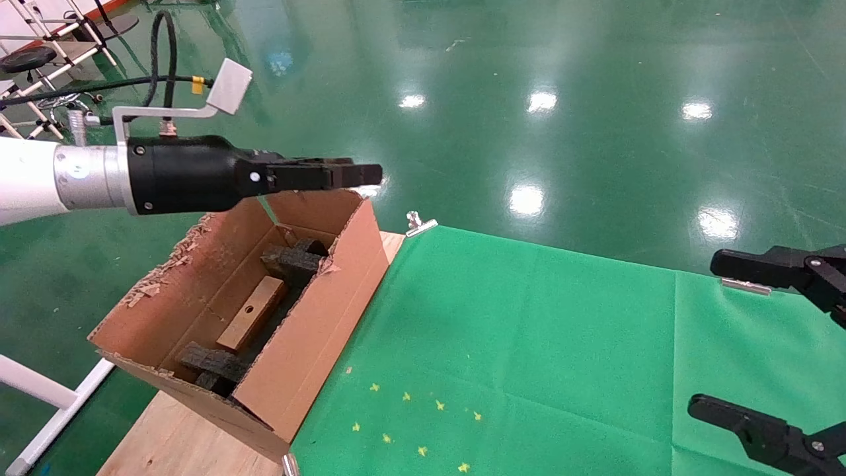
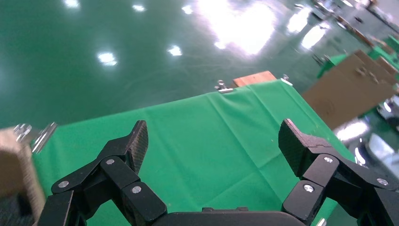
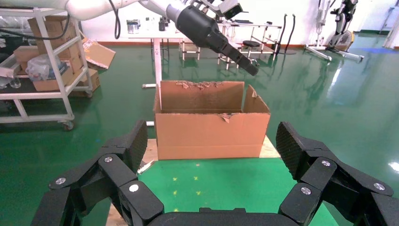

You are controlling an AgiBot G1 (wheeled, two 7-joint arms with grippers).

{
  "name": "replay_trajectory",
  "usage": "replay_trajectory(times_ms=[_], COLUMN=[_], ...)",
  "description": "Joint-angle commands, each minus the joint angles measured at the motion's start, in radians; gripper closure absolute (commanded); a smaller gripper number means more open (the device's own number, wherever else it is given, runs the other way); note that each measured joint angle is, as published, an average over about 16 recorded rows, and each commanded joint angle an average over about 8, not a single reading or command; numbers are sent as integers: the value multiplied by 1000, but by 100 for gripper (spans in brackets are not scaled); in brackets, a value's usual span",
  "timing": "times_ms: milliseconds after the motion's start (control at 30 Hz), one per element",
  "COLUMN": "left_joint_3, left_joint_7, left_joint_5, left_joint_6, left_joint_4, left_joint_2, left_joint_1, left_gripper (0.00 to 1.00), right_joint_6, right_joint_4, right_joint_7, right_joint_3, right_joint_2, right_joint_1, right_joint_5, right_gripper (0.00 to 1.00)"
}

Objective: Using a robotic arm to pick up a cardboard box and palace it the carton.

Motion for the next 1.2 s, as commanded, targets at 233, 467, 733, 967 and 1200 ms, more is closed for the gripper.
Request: replay_trajectory(times_ms=[233,467,733,967,1200], left_joint_3=[-63,-118,-182,-236,-289], left_joint_7=[94,176,269,351,429], left_joint_5=[-73,-138,-211,-275,-336], left_joint_6=[3,5,8,10,12], left_joint_4=[-140,-262,-402,-523,-640], left_joint_2=[-5,-10,-16,-20,-25], left_joint_1=[113,211,324,422,516], left_gripper=[0,0,0,0,0], right_joint_6=[0,0,0,0,0], right_joint_4=[0,0,0,0,0], right_joint_7=[0,0,0,0,0], right_joint_3=[0,0,0,0,0], right_joint_2=[0,0,0,0,0], right_joint_1=[0,0,0,0,0], right_joint_5=[0,0,0,0,0], right_gripper=[0,0,0,0,0])
